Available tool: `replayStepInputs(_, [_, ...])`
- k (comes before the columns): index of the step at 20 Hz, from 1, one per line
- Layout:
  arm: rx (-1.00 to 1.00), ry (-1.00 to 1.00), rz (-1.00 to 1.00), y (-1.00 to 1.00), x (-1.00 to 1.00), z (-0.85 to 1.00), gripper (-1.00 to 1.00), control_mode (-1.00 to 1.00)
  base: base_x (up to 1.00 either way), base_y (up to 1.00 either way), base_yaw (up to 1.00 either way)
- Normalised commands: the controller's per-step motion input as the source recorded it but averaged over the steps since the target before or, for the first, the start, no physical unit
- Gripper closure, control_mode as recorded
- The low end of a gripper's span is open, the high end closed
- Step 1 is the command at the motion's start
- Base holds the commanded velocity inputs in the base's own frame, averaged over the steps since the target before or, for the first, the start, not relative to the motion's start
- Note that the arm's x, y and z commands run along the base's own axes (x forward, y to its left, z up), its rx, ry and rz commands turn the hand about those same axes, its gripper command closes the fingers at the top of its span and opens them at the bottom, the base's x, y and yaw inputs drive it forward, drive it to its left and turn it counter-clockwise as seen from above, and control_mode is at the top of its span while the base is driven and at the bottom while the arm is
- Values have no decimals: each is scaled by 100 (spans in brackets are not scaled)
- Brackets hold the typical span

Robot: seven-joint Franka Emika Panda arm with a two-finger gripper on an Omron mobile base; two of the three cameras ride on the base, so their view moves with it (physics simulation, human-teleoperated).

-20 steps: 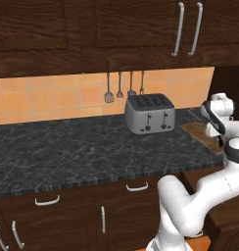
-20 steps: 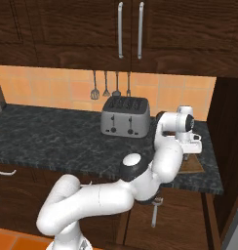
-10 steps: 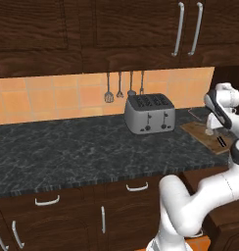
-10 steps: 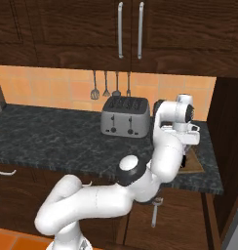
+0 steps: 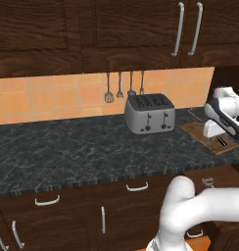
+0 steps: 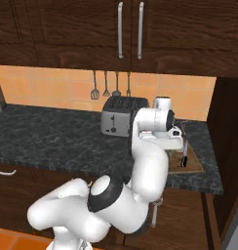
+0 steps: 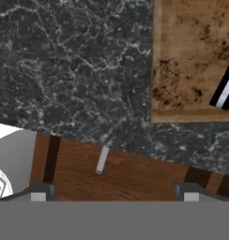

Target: Place the appropriate cutting tool for cutting the garlic skin on the cutting board.

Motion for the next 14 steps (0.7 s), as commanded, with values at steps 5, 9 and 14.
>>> replayStepInputs(5, [0,-14,0,17,-93,71,-100,-100,0,0,0])
replayStepInputs(9, [0,-25,0,0,-99,74,-100,-100,0,0,0])
replayStepInputs(14, [-1,-31,0,18,-90,45,-100,-100,0,0,0])
